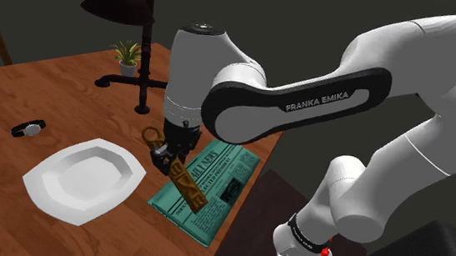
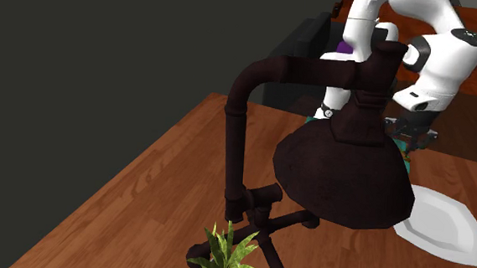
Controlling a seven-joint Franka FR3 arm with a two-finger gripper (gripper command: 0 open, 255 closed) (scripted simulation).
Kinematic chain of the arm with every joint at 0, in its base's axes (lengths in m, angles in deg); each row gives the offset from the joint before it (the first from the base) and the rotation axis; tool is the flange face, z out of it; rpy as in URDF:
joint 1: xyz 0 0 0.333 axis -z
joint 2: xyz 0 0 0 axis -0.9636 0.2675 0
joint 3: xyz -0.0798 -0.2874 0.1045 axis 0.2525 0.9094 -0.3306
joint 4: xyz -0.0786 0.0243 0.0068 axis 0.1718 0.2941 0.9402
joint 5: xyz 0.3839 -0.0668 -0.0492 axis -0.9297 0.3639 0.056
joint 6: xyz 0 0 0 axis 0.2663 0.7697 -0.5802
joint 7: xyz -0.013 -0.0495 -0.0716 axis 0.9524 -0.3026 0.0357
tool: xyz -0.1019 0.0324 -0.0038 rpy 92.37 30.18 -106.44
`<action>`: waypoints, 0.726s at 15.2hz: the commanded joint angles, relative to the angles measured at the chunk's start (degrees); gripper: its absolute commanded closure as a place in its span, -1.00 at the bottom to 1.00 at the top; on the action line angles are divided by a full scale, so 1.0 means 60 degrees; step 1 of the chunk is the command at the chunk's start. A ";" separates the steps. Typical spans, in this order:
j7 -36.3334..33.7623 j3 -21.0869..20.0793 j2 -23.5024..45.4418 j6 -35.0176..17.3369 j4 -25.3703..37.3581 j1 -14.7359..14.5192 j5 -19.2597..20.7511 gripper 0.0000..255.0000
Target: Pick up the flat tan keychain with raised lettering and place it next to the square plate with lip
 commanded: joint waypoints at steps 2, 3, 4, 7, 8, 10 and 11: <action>-0.0802 -0.0481 0.0277 0.0006 0.0292 -0.0309 -0.0019 1.00; -0.1056 -0.0632 0.0368 0.0017 0.0395 -0.0407 -0.0014 1.00; -0.1313 -0.0782 0.0469 0.0029 0.0508 -0.0503 -0.0002 1.00; -0.2100 -0.1220 0.0837 0.0074 0.0913 -0.0790 0.0087 1.00; -0.2368 -0.1362 0.0981 0.0094 0.1069 -0.0886 0.0135 1.00; -0.2912 -0.1637 0.1300 0.0141 0.1414 -0.1080 0.0261 1.00; -0.3187 -0.1770 0.1476 0.0170 0.1603 -0.1180 0.0340 1.00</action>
